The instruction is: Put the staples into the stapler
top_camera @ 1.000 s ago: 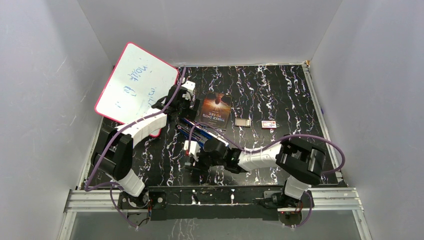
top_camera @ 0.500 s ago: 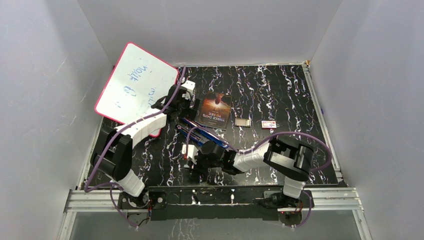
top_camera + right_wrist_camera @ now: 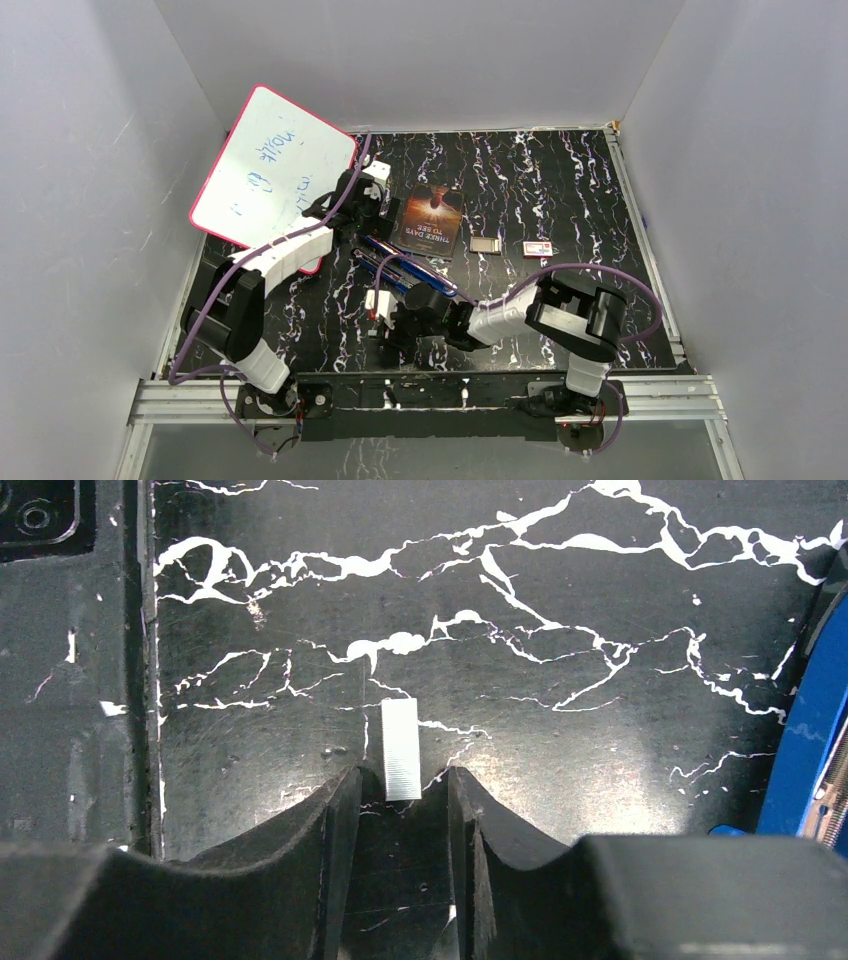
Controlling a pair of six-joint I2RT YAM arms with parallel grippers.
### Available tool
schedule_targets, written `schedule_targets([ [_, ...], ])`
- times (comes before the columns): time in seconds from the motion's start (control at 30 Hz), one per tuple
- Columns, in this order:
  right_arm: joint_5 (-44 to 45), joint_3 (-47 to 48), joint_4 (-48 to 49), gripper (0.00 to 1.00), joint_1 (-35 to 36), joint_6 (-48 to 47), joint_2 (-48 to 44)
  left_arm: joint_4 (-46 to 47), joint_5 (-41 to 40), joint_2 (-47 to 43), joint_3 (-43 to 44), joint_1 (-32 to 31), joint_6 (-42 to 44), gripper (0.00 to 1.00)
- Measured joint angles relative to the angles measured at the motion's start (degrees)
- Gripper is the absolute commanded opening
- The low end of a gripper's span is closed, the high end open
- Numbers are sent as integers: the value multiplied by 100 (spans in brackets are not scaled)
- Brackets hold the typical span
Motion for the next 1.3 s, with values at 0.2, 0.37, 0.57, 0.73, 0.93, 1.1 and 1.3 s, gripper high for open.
schedule_targets([
  [0.2,-184,-214,361,39,-26,-4,7,2,0,0,0,-2,2,98],
  [0.37,-332,-376,802,39,-57,-2,96,2,0,0,0,0,2,98],
  [0.57,-501,-450,1150,34,-114,-2,216,2,0,0,0,-2,9,98],
  [0.73,-603,-450,1231,32,-142,-4,260,2,0,0,0,-2,24,98],
  [0.93,-616,-450,1233,33,-151,2,267,2,0,0,0,-2,24,98],
  [1.1,-483,-450,1250,41,-160,31,269,0,0,0,-2,-2,26,98],
  [1.3,-442,-450,1255,32,-162,48,269,0,0,-2,0,-2,39,98],
])
